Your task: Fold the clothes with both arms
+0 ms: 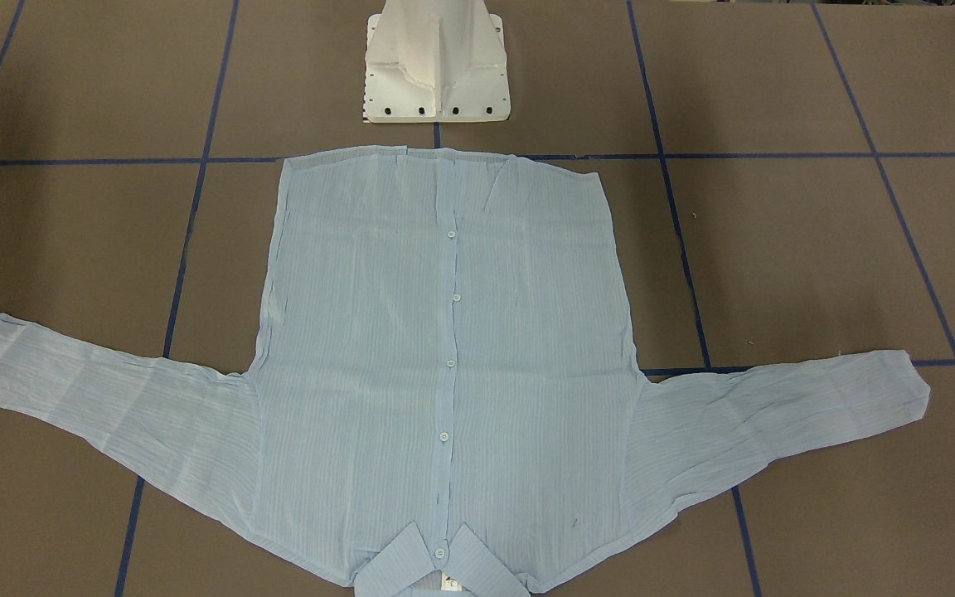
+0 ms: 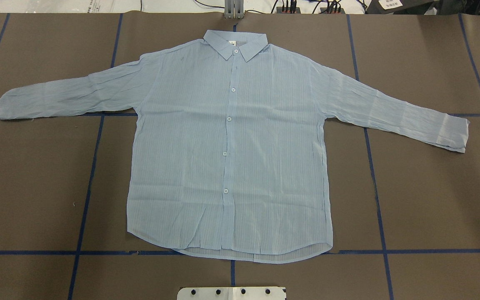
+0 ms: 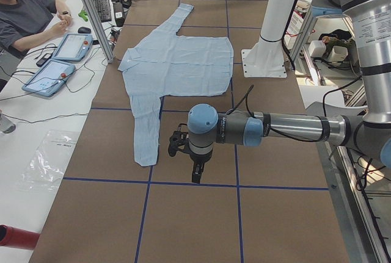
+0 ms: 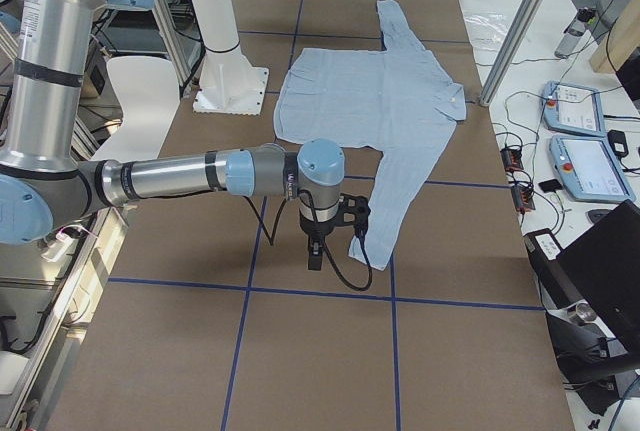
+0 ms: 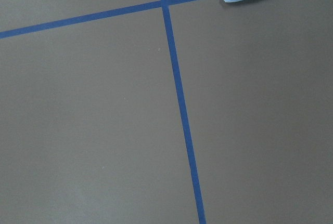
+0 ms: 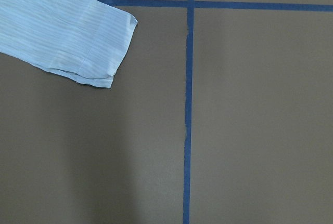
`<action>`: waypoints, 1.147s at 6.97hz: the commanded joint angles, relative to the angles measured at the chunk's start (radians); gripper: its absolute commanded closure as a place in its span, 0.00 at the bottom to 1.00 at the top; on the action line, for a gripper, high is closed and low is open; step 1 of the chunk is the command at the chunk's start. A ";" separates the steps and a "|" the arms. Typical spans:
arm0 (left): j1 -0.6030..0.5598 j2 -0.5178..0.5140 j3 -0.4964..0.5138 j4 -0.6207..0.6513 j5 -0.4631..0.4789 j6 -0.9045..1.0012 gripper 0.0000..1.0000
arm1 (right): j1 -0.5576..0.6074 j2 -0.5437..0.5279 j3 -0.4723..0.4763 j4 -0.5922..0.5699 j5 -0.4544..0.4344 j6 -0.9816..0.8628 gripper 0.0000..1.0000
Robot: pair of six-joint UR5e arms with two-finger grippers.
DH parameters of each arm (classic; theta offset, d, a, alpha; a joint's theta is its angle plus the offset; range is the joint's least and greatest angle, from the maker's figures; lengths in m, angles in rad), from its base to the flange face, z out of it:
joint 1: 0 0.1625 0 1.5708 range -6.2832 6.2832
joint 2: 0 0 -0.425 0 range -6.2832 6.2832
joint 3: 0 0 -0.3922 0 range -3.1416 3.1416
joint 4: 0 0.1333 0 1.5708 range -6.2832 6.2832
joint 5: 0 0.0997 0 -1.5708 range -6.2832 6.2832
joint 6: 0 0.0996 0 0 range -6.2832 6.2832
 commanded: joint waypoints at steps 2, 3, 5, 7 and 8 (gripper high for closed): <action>0.000 -0.001 -0.019 -0.002 -0.003 0.000 0.00 | 0.000 0.002 0.001 0.000 0.001 0.000 0.00; 0.000 -0.002 -0.060 0.000 -0.001 -0.002 0.00 | 0.000 0.008 0.002 0.002 0.001 0.002 0.00; 0.006 -0.014 -0.068 -0.009 0.016 0.002 0.00 | -0.005 0.044 -0.001 0.009 0.003 0.003 0.00; 0.003 -0.027 -0.059 -0.069 0.019 -0.005 0.00 | -0.052 0.168 -0.045 0.011 0.003 0.034 0.00; 0.003 -0.075 -0.062 -0.071 0.014 -0.011 0.00 | -0.087 0.249 -0.101 0.011 0.003 0.070 0.00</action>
